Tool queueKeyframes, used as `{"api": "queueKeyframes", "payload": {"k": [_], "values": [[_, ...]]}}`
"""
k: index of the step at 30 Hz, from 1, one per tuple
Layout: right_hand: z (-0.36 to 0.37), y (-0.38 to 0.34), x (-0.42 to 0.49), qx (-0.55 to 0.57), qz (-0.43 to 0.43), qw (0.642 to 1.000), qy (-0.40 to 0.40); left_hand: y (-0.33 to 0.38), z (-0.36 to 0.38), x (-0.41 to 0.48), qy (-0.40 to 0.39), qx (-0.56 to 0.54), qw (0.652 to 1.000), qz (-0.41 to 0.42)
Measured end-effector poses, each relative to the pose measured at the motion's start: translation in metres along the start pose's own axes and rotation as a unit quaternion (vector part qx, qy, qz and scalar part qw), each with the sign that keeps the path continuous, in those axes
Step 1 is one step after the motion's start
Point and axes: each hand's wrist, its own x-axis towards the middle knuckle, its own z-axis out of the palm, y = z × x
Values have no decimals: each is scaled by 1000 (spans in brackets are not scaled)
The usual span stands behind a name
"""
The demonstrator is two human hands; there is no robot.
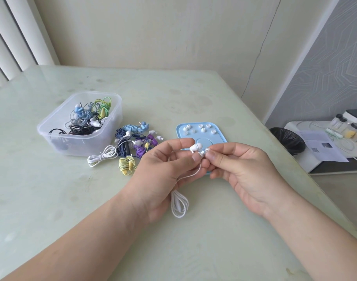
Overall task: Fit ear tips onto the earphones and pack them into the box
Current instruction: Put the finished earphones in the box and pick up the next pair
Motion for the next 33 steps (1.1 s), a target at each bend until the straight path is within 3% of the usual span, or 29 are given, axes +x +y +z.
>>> {"api": "queueKeyframes", "payload": {"k": [18,33], "values": [[-2,3,1,-74,-103,992,-28,0,1,-1,8,11,1000,4],[-5,8,-1,-183,-209,960,-37,-1,0,-1,29,-6,999,17]]}}
